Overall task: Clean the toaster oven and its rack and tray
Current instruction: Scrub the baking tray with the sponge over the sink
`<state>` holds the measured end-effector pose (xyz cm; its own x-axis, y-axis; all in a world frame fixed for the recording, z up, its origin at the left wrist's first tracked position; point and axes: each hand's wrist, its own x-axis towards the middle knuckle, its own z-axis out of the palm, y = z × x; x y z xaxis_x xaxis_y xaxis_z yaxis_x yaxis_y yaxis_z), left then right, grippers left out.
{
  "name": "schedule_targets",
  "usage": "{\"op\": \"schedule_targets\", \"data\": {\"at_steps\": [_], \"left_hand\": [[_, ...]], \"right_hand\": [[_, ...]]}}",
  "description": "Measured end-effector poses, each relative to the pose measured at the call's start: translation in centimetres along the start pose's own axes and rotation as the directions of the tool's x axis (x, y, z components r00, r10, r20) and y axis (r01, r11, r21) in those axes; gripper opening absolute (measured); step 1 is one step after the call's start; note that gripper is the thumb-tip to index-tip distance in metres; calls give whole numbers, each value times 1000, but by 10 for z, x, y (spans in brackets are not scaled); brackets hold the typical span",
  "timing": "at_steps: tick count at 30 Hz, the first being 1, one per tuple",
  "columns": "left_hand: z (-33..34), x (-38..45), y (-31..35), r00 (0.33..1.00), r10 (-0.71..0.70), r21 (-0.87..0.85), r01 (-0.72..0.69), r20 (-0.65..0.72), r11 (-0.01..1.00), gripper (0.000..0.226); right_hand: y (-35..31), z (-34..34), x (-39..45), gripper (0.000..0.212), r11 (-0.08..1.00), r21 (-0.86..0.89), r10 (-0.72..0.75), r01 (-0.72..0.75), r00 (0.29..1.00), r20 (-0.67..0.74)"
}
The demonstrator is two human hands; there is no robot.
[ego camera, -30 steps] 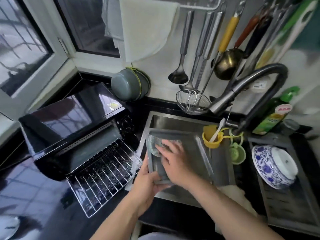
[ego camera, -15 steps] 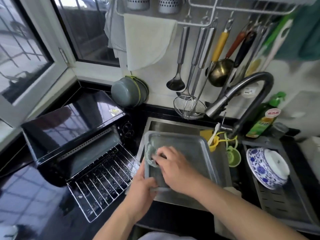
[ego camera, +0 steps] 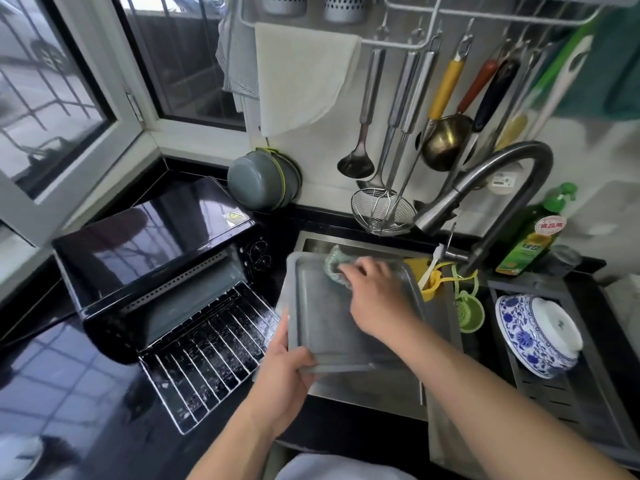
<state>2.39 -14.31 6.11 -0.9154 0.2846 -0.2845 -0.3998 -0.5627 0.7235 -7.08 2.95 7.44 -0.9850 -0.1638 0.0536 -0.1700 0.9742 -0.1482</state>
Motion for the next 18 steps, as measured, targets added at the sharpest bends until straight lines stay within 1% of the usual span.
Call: {"op": "schedule_targets", "data": {"at_steps": [2,3,4,5,6,8,9,10,11,13,14,16,17,18], "left_hand": [[-4,-2,8,1000,16,-2,-16,3,1000,96],[-6,-1,10,1000,13,8,-13,8,1000,96],[-6,-1,11,1000,8,18,-8,18,1000,95],[-5,0,11,1000,6,34,-7,30,999,94],[-3,0,11,999,6,59,-8,44,998,93],[-1,2,9,997,-13,108,5,70,994,91],[-1,2,9,997,-26,106,18,79,994,91],[-1,1,9,996,-36,96,27,85,995,92],[0,0,11,995,-45,96,36,92,995,93],[3,-2,14,993,-55,125,42,104,991,96],[3,-2,13,993,-53,129,40,101,991,97],[5,0,14,995,-52,112,43,81,993,95],[6,2,14,995,-62,107,54,72,993,93],[5,3,14,995,-73,107,66,62,992,90]], "right_hand": [[17,-4,-7,57,984,-81,157,-158,987,-17],[22,-7,-8,57,971,-80,223,-225,974,-25],[20,-10,-6,57,966,-55,250,-251,968,-15],[13,-11,-3,58,974,-5,226,-226,974,-3],[-1,-11,-1,58,986,61,158,-158,987,1],[-31,-7,-1,58,985,166,-37,45,998,-53],[-39,-5,-1,57,977,177,-108,118,992,-66],[-40,-5,1,56,975,163,-140,149,988,-66],[-35,-5,5,55,981,154,-110,117,992,-54],[-24,-6,9,54,977,205,60,-51,998,-36],[-26,-5,9,52,964,251,109,-89,992,-67],[-44,-7,3,45,922,386,119,-38,975,-188],[-53,-8,1,39,866,501,107,-4,978,-177],[-60,-10,-4,36,789,614,67,8,993,-99]]}}
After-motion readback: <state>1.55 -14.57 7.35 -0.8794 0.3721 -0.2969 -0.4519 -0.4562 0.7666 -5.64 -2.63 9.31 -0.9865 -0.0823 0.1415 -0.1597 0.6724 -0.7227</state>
